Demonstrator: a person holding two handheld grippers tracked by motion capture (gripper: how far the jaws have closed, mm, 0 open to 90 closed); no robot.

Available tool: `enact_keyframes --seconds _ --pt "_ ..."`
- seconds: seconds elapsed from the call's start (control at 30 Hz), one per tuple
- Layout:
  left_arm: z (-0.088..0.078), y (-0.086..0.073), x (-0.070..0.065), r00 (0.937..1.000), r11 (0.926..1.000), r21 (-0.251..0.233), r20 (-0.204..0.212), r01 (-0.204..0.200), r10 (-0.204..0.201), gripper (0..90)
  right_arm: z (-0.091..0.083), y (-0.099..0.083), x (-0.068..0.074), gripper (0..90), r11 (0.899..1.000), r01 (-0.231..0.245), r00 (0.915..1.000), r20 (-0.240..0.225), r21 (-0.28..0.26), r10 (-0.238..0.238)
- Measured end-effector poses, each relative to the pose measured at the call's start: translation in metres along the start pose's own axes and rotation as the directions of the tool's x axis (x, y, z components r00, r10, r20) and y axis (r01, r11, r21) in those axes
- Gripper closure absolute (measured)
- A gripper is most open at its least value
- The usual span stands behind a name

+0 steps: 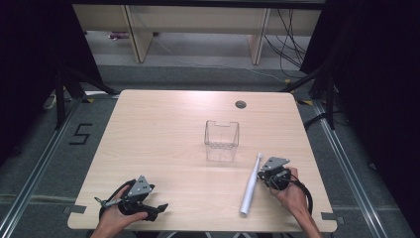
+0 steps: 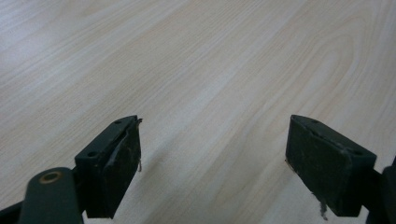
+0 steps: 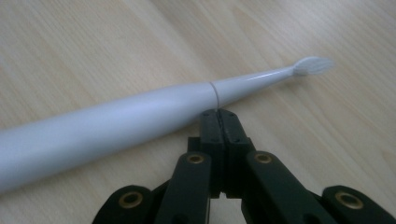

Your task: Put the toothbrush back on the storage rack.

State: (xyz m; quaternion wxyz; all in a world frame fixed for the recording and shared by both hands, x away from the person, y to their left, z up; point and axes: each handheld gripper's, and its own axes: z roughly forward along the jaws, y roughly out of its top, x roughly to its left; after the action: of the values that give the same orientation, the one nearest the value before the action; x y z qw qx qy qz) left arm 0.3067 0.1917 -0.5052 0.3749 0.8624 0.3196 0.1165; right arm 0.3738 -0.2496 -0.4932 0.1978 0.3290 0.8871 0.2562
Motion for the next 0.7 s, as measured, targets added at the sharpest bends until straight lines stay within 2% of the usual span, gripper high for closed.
enact_keyframes --seconds 0.03,0.07,0.17,0.3,0.33,0.4,0.47,0.5,0.57,0.6,0.63,0.67,0.7 --pt "0.000 0.000 0.000 1.0000 1.0000 0.001 0.000 -0.001 0.001 17.8 0.001 0.003 0.001 90.0 1.000 -0.007 1.0000 0.003 0.004 0.007" --pt "0.000 0.000 0.000 1.0000 1.0000 0.001 0.000 -0.001 0.001 17.7 0.002 0.005 0.001 90.0 1.000 0.009 0.9999 -0.004 0.008 -0.009" --pt "0.000 0.000 0.000 1.0000 1.0000 0.000 -0.004 0.000 0.000 17.8 0.006 0.010 0.003 89.9 1.000 0.015 0.9998 -0.010 0.011 -0.015" --pt "-0.001 0.000 0.001 1.0000 1.0000 0.006 -0.008 -0.005 0.005 17.7 0.006 0.013 0.003 85.5 1.000 0.020 0.9997 0.014 0.013 -0.020" --pt "0.000 0.000 0.000 0.9999 1.0000 0.004 -0.008 0.006 -0.006 17.8 0.004 0.013 0.001 82.6 1.000 -0.009 0.9997 0.023 0.004 0.009" --pt "-0.001 0.000 0.000 1.0000 1.0000 0.005 -0.006 0.003 -0.003 17.7 0.000 0.013 -0.005 75.0 0.999 -0.050 0.9988 -0.002 -0.015 0.050" --pt "-0.001 0.000 0.001 0.9999 1.0000 0.005 -0.008 -0.008 0.008 17.7 -0.007 0.013 -0.006 66.8 0.991 -0.129 0.9917 -0.003 -0.033 0.129" --pt "-0.001 0.000 0.001 1.0000 1.0000 0.005 -0.007 -0.004 0.005 17.7 -0.010 0.013 -0.007 62.9 0.990 -0.134 0.9910 0.001 -0.046 0.134" --pt "-0.001 0.000 0.001 1.0000 1.0000 0.004 -0.007 -0.007 0.007 17.7 -0.015 0.015 -0.006 56.9 0.981 -0.187 0.9822 -0.017 -0.047 0.187" --pt "0.000 0.000 -0.001 0.9999 0.9998 -0.015 0.002 0.014 -0.014 17.7 -0.017 0.016 -0.007 56.0 0.983 -0.172 0.9851 -0.015 -0.061 0.171" --pt "0.000 0.000 -0.001 0.9999 0.9998 -0.015 0.002 0.014 -0.014 17.8 -0.017 0.016 -0.007 56.0 0.983 -0.172 0.9851 -0.015 -0.061 0.171" --pt "0.000 -0.001 -0.001 0.9999 0.9998 -0.013 0.001 0.014 -0.014 17.7 -0.021 0.016 -0.003 52.0 0.972 -0.230 0.9727 -0.040 -0.040 0.229" --pt "0.000 -0.001 -0.001 0.9999 0.9998 -0.012 0.002 0.013 -0.013 17.8 -0.022 0.017 -0.001 51.2 0.969 -0.243 0.9692 -0.051 -0.040 0.241"
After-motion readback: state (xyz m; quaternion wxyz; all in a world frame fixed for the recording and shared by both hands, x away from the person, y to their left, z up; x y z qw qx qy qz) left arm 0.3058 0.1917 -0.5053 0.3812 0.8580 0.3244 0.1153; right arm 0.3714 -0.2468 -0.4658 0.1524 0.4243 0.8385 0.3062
